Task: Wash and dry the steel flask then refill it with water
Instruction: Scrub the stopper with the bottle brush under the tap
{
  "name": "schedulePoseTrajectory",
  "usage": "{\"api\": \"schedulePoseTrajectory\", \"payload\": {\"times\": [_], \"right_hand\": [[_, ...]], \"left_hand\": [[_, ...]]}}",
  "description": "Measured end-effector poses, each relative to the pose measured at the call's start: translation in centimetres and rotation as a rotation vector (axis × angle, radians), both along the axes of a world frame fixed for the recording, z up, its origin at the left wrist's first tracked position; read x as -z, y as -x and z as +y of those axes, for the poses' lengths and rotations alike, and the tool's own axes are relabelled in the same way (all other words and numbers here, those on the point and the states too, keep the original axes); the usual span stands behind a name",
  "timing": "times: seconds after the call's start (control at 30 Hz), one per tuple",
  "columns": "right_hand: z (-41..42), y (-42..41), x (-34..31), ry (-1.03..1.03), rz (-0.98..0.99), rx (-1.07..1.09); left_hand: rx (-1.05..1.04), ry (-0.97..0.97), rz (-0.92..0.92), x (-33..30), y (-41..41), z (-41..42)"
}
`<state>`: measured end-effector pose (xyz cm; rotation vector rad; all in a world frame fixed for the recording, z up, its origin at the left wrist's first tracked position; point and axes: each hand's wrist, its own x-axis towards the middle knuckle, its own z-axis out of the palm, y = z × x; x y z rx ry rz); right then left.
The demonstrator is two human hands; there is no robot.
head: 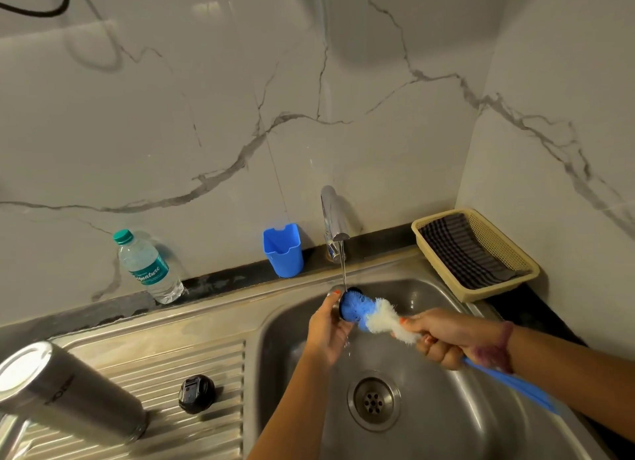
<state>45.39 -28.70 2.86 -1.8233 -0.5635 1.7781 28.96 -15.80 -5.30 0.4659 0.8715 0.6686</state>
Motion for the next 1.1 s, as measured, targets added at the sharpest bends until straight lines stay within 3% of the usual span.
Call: {"api": "schedulePoseTrajectory", "payload": {"times": [0.07,0.2,0.27,0.33,0.47,0.53,0.63,0.73,0.77,0.83,0.87,0.93,1.07,1.1], "right_hand": [[-0.9,0.4,-0.1,-0.132,-0.281,-0.152],[-2.4,0.2,0.3,-0.389,-1.374,-0.696],[-2.1,0.8,-0.3,-0.482,-1.653,-0.781],[-1.7,1.3,-0.5,-0.488,-1.743,-0.862],[-1.4,0.9,0.7,-0.512,-1.630,-0.828],[-1.1,0.5,0.6,-0.530,-1.459,-0.759],[-0.4,-0.4,0.2,-0.445,-0.942,-0.525],[-0.3,-0.9,0.1,-0.108,-0.146,-0.020],[-0.5,-1.0,0.0,-0.033,0.014,0.072],[-0.9,-0.6,-0.2,-0.016,0.062,0.055],[-1.1,-0.3,-0.1,-0.052,-0.016,-0.007],[-1.7,0.5,-0.4,-0.181,-0.392,-0.224],[-2.4,0.1,0.1,-0.587,-1.601,-0.772],[-2.5,-0.1,0.4,-0.678,-1.749,-0.821]], "left_hand": [[-0.053,0.014,0.012,0.7,0.3,0.5],[-0.058,0.104,0.097,0.8,0.2,0.4],[0.008,0.161,0.108,0.2,-0.5,-0.3],[0.036,0.191,0.111,-0.2,-1.0,-0.6],[0.039,0.139,0.158,-0.1,-0.5,0.2],[0.078,0.124,0.158,-0.1,-0.4,0.2],[0.087,0.107,0.116,-0.1,-0.8,-0.3],[0.045,0.092,-0.031,-0.2,-1.0,-0.5],[0.030,0.083,-0.065,-0.3,-1.1,-0.6],[-0.012,0.056,-0.081,-0.4,-1.1,-0.7],[-0.034,0.044,-0.069,-0.2,-1.0,-0.6],[-0.068,0.050,-0.035,0.0,-0.7,-0.4],[0.000,0.141,0.131,0.3,-1.0,-0.6],[0.027,0.153,0.171,0.2,-1.3,-0.7]]}}
